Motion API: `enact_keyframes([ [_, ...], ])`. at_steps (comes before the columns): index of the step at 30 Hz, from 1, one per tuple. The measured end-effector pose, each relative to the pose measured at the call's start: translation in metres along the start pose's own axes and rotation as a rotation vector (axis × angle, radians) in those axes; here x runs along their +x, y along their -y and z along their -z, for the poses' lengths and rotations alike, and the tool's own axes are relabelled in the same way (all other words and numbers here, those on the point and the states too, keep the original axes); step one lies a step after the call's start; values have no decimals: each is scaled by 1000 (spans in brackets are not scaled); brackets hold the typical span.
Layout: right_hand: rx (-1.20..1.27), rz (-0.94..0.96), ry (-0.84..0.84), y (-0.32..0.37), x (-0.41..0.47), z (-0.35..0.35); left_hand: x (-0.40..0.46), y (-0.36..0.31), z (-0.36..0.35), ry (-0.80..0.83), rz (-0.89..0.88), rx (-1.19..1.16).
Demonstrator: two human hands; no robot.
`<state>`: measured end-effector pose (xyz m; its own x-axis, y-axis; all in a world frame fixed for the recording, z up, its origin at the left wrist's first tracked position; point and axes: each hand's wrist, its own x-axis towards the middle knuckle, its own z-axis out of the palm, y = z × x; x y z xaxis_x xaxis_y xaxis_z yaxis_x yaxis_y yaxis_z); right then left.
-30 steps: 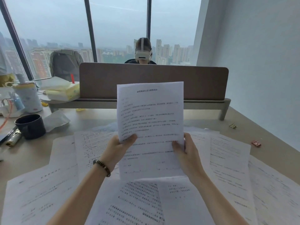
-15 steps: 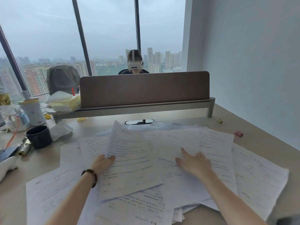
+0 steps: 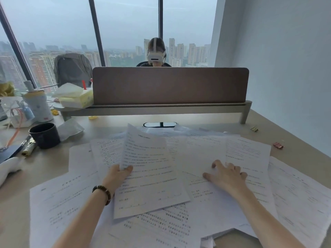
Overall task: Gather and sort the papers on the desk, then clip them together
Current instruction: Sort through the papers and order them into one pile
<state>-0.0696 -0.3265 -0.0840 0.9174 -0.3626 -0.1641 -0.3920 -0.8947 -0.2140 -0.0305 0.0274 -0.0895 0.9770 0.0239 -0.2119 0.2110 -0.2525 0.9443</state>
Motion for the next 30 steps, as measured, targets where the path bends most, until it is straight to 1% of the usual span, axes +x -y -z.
enact_keyframes([
  [5, 9, 17, 47, -8, 5, 11, -2, -1, -1, -14, -10, 0],
  [9, 107, 43, 90, -15, 8, 19, 0, -2, -2, -25, 0, 7],
  [11, 224, 91, 55, -16, 10, 17, 2, -3, -4, -29, 8, 12],
  [14, 408, 128, -70, -15, 14, 13, 6, -4, -7, -28, 14, 22],
  [16, 436, 97, -127, -14, 16, 13, 8, -4, -8, -31, 12, 26],
  [17, 403, 71, -128, -14, 16, 13, 8, -4, -8, -33, 12, 21],
  [20, 201, 12, -101, -13, 14, 13, 6, -4, -9, -35, 6, 10],
  [22, 158, 3, -79, -11, 12, 12, 4, -5, -10, -38, 4, 17],
  [25, 200, 28, -27, -3, 10, 12, 2, -6, -10, -37, 1, 20],
  [30, 428, 71, 51, 5, 9, 12, 1, -8, -10, -37, 12, 28],
])
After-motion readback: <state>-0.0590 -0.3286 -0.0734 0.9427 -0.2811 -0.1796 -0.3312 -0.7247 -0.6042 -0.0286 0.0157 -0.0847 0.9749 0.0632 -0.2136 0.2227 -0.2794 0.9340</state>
